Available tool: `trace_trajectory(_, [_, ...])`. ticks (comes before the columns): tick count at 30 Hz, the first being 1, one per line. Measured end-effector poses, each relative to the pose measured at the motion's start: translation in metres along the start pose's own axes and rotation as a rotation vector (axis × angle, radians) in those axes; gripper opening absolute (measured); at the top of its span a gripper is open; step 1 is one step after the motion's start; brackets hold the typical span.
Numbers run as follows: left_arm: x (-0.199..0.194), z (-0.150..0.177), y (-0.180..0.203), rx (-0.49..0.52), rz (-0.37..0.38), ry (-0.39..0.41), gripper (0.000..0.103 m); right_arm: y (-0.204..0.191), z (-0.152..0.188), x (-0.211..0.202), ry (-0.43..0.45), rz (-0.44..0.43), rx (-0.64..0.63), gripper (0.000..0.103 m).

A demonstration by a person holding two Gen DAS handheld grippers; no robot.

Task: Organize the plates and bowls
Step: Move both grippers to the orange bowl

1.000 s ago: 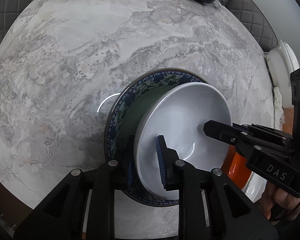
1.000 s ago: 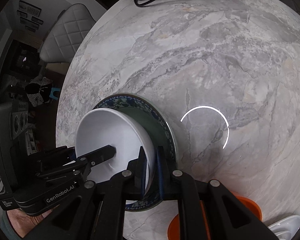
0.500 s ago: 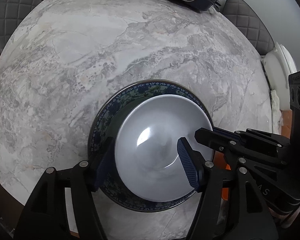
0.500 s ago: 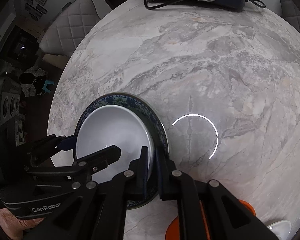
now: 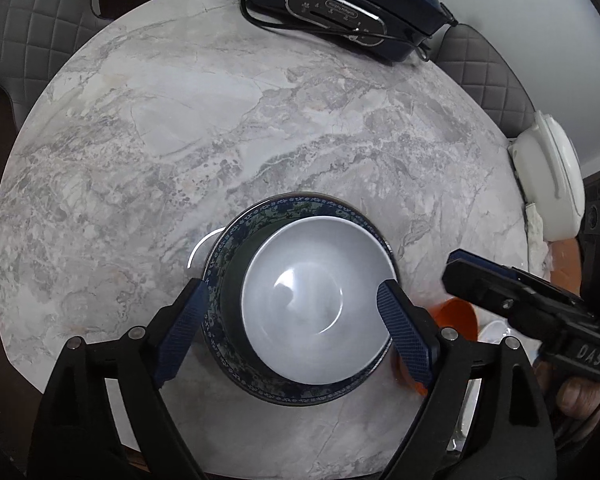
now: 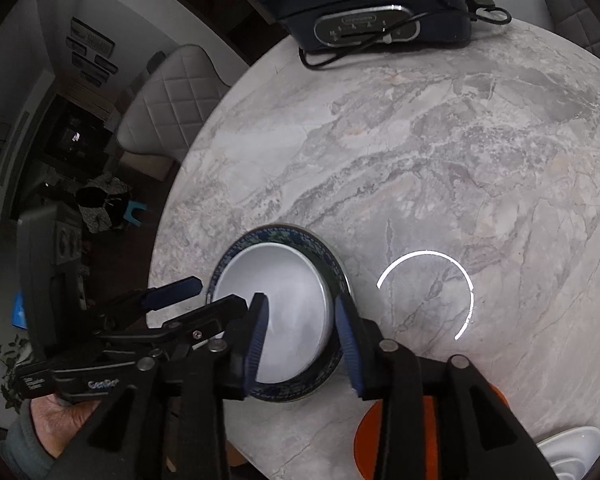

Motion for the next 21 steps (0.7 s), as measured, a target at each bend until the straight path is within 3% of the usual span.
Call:
trace_trajectory(2, [-0.012,0.002,0.01,0.024,0.015,0.022,0.087,0.006,-0.004,-0.029,0.068,-0.023,0.006,0.058])
trace_trajectory(4, [-0.019,0.011,0.029,0.067,0.035,0.024,0.088,0.023,-0.005,-0.057,0.118,-0.011,0.01,0.079])
trace_trajectory(8, [-0.009,0.046,0.078,0.18,0.061,-0.058,0.088,0.075,0.018,-0.084,0.045,0.068,0.046,0.08])
trace_trajectory(11, [0.012,0.074,0.105,0.23,0.076,-0.135,0.087,0.108,0.041,-0.095,-0.002,0.116,0.071,0.071])
trace_trajectory(13, [0.021,0.086,0.117,0.247,0.076,-0.156,0.086,0.123,0.056,-0.094,-0.049,0.13,0.07,0.049])
trace_trajectory(15, [0.029,0.091,0.125,0.251,0.067,-0.167,0.086,0.131,0.068,-0.089,-0.092,0.143,0.064,0.041])
trace_trajectory(21, [0.053,0.097,0.132,0.215,0.038,-0.185,0.084,0.136,0.085,-0.068,-0.159,0.083,0.062,0.04])
Point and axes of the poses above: each gripper's, at about its wrist camera, not at the fingertips, and x roughly the way its jaws point, y to its right, z to its underside, the point moved 10 cm from there along x, roughly the way its jaws point, and after that the axes turned 1 degree about x, right-handed, at the moved point
